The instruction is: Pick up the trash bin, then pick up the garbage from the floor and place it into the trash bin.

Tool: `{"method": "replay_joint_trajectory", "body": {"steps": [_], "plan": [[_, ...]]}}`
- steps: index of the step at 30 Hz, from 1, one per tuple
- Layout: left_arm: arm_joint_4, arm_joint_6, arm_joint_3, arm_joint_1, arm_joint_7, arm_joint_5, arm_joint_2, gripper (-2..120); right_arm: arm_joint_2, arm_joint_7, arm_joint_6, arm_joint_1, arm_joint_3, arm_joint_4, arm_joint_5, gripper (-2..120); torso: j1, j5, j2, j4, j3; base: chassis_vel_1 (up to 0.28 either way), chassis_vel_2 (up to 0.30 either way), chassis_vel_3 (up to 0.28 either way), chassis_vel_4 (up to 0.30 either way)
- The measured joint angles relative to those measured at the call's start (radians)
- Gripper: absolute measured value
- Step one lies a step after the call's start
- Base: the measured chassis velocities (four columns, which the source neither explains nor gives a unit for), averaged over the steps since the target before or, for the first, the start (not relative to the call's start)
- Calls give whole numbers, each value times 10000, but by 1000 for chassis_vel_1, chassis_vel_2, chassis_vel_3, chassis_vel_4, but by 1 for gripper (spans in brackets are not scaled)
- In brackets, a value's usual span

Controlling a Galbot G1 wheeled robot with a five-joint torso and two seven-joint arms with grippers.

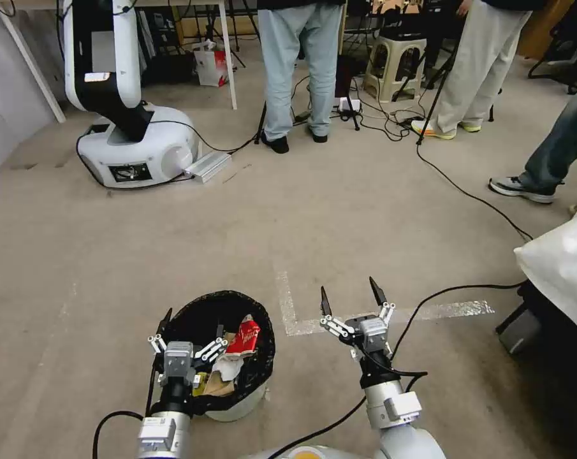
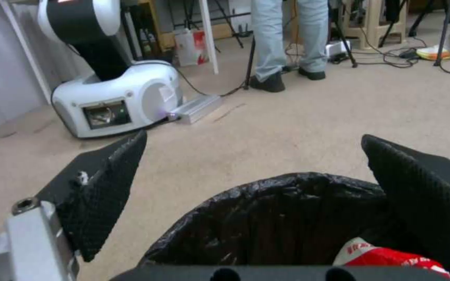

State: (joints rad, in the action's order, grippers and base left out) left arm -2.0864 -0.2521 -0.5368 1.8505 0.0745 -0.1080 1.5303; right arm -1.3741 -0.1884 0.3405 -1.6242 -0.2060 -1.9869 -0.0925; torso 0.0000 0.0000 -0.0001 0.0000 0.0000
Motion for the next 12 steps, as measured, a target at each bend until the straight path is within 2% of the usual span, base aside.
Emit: {"method": "replay_joint_trajectory", "body": {"steps": [12], "plan": [[-1, 18, -7, -6, 10, 14, -1, 100, 2, 11, 0, 1, -5, -2, 4, 100, 0, 0, 0, 0, 0, 0, 0, 0, 0]]}}
